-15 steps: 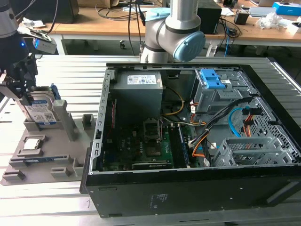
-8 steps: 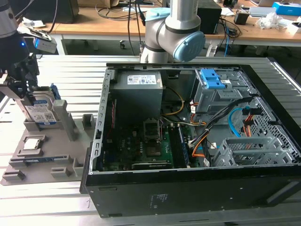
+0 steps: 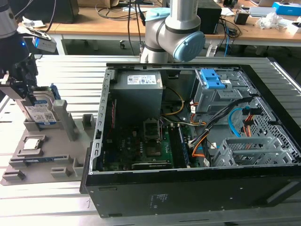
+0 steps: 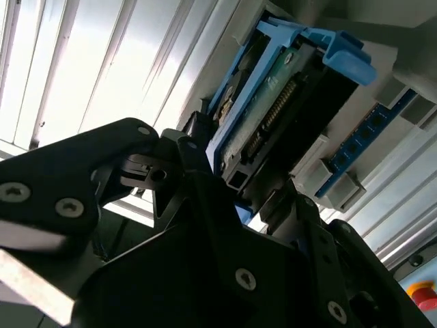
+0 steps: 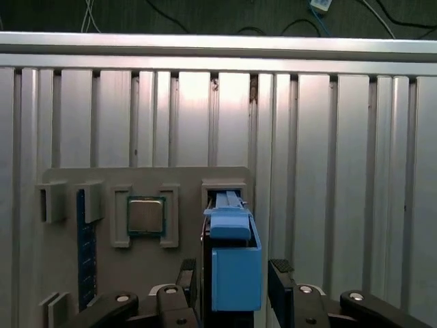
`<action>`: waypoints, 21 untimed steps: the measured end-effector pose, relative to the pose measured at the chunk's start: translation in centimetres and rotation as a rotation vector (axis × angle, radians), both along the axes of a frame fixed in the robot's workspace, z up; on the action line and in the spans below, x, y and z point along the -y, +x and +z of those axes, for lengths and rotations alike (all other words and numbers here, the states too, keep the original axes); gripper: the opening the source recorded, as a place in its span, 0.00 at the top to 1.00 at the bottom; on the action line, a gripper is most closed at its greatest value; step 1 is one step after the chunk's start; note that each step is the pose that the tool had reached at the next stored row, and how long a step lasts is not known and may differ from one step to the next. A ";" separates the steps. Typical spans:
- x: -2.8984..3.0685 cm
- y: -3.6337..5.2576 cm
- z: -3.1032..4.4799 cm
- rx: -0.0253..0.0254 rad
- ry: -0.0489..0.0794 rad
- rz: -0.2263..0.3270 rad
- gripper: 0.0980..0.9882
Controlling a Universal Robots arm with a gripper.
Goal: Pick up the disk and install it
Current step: 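Pick up the disk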
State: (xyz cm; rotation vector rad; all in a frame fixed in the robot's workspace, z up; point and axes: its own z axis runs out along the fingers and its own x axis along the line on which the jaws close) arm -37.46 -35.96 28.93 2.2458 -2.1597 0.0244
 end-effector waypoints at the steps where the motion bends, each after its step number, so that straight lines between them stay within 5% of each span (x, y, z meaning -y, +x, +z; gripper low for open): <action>1: -0.01 -0.03 -0.03 0.0002 0.000 0.003 0.50; 11: -0.01 -0.06 -0.10 0.0000 0.000 0.003 0.52; 15: -0.02 -0.06 -0.12 0.0001 0.000 0.003 0.70; 21: -0.02 -0.06 -0.17 0.0000 0.000 0.003 0.70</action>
